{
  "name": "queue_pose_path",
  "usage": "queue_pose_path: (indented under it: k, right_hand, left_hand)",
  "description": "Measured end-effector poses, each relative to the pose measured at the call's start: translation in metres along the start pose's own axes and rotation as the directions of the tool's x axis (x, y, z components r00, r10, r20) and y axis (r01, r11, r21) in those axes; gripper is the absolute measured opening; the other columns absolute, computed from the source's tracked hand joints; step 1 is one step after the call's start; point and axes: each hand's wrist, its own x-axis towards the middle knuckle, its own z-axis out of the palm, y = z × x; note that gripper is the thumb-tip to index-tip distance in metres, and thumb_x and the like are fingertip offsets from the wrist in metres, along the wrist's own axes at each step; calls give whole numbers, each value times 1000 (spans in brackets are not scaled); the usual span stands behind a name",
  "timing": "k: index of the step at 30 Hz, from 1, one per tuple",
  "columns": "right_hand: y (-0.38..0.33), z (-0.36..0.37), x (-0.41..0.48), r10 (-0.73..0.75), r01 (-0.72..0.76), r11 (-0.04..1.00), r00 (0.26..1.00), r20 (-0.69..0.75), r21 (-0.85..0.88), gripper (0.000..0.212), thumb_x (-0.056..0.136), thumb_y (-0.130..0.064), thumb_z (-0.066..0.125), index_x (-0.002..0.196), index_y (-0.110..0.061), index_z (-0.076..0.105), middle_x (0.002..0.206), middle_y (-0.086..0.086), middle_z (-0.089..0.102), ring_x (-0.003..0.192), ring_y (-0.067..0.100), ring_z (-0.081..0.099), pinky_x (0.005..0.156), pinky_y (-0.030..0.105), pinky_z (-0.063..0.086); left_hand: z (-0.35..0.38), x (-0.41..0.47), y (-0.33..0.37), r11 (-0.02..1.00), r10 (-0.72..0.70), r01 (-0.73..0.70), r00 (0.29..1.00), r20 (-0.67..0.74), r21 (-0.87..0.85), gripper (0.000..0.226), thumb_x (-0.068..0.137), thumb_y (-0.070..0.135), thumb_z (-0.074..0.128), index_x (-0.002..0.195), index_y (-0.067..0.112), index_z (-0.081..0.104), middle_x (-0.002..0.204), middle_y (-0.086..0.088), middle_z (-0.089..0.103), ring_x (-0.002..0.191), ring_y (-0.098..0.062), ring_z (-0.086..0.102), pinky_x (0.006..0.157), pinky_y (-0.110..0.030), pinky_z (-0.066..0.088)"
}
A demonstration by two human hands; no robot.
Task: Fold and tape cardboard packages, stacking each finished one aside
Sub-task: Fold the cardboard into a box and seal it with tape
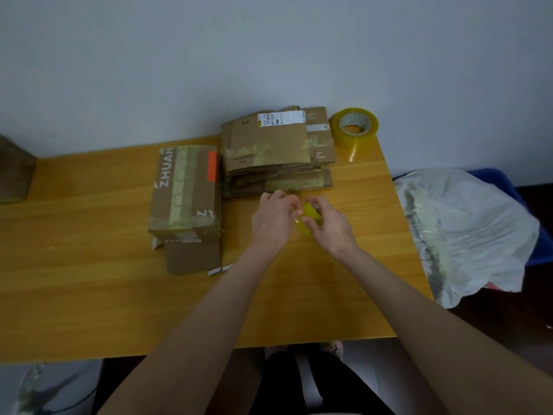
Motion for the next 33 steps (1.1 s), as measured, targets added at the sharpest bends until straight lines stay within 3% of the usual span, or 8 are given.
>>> queue_pose_path:
  k: [5,10,14,17,19,23,29,33]
  right_hand:
    - [10,6,-6,-53,53,997,999,10,-63,43,95,-21,57,136,-23,45,130,6,59,118,28,56,88,38,47]
    - [26,32,-8,30,27,914,990,135,-404,43,97,-26,51,137,-32,38,117,6,64,102,28,60,81,36,48]
    - [25,45,-8,116,2,851,974,192,-526,42,99,-25,47,138,-32,36,132,6,53,122,28,49,102,42,36]
    - [-7,60,-7,113,-86,910,993,43,-404,36,99,-21,44,135,-22,46,136,6,48,127,28,41,104,41,37]
    - [-44,82,-9,0,-14,966,998,-55,-258,33,99,-20,44,131,-15,51,130,7,51,122,26,44,99,38,39]
    - [-113,139,-15,-106,104,989,994,-21,-102,44,100,-21,44,143,-15,39,142,3,42,130,19,39,106,32,36]
    - [-149,187,0,-12,13,991,1000,9,-132,65,101,-31,42,153,-12,8,161,6,6,148,22,9,117,39,25]
    - [-145,206,11,107,-103,994,990,94,-41,68,102,-32,40,154,-10,2,162,8,0,144,27,22,111,40,30]
  left_hand:
    - [1,-1,-8,994,-23,19,999,31,104,17,87,42,64,94,28,70,122,-1,41,117,-20,40,88,-34,45]
    - [10,-30,-33,999,-31,33,989,-144,16,27,96,34,53,102,14,71,115,-2,52,104,-17,54,71,-25,44]
    - [8,-56,-74,995,76,-90,971,-228,-50,25,96,16,51,103,7,72,111,-7,63,104,-21,59,84,-32,53]
    - [-8,-72,-118,991,-40,-2,951,-308,-135,28,97,10,48,118,3,65,122,-8,62,115,-20,56,96,-23,41]
    - [-22,-78,-149,980,-127,60,921,-368,-188,30,98,7,46,123,2,61,126,-8,59,117,-20,54,98,-23,40]
    - [-41,-73,-202,969,-213,131,875,-436,-211,35,98,5,45,131,-1,54,135,-11,53,125,-25,47,106,-35,39]
    - [-49,-46,-227,968,-215,164,931,-296,-189,43,102,10,36,143,-2,35,154,-12,29,145,-25,19,118,-30,13]
    - [-40,-37,-235,926,-322,276,934,-156,-256,52,103,15,33,150,0,16,159,-12,11,147,-23,10,116,-27,8]
